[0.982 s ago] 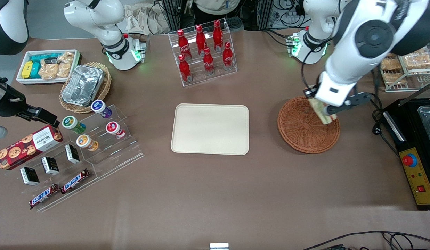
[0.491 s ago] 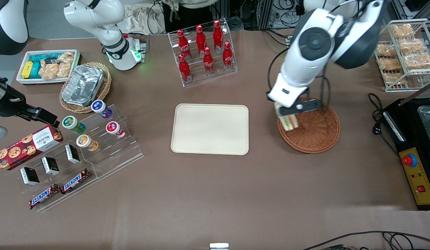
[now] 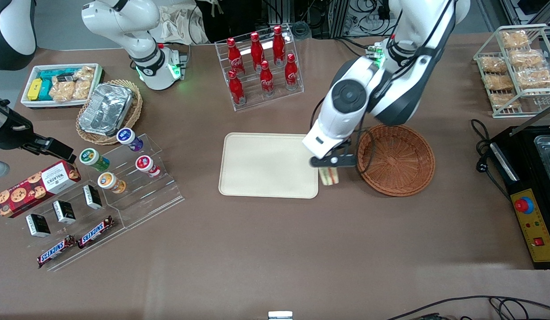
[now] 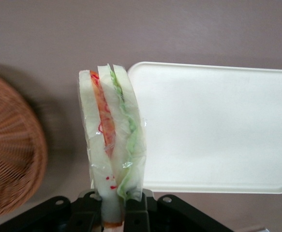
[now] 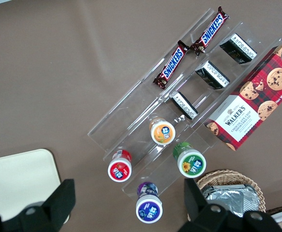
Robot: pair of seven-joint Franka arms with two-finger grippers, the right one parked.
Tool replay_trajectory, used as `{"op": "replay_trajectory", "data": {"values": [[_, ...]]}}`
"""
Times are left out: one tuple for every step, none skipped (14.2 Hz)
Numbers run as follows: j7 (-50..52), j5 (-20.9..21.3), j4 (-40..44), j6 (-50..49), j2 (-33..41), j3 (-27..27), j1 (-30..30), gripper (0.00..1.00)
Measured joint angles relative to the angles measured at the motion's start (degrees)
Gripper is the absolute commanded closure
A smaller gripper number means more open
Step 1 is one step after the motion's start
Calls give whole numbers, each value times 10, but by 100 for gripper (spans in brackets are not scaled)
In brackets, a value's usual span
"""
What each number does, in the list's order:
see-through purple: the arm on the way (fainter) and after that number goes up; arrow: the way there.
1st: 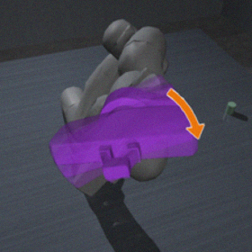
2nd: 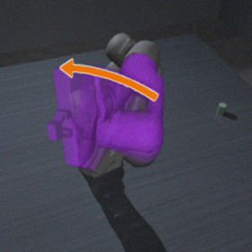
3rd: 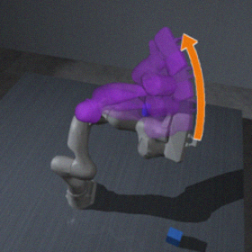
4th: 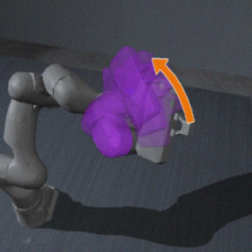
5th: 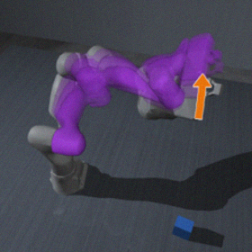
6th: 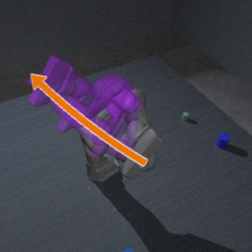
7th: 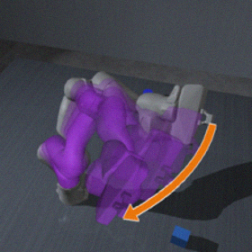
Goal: Place sandwich from basket to tray
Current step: 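Lower the sandwich onto the tray and open the left gripper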
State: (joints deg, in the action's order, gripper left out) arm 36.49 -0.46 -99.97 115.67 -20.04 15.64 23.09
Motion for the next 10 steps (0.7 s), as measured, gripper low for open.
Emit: {"op": "replay_trajectory", "data": {"values": [[-6,1,0,17,-16,0,7,100],[-11,2,0,32,-32,1,15,100],[-15,4,0,46,-45,1,22,100],[-18,8,-1,59,-59,1,28,96],[-19,13,-1,70,-71,1,34,92],[-19,19,-1,76,-82,1,37,82],[-20,26,-1,79,-91,1,38,65],[-21,34,-1,80,-97,1,38,35],[-22,42,0,81,-102,1,39,13],[-24,53,0,81,-103,1,39,0]]}}
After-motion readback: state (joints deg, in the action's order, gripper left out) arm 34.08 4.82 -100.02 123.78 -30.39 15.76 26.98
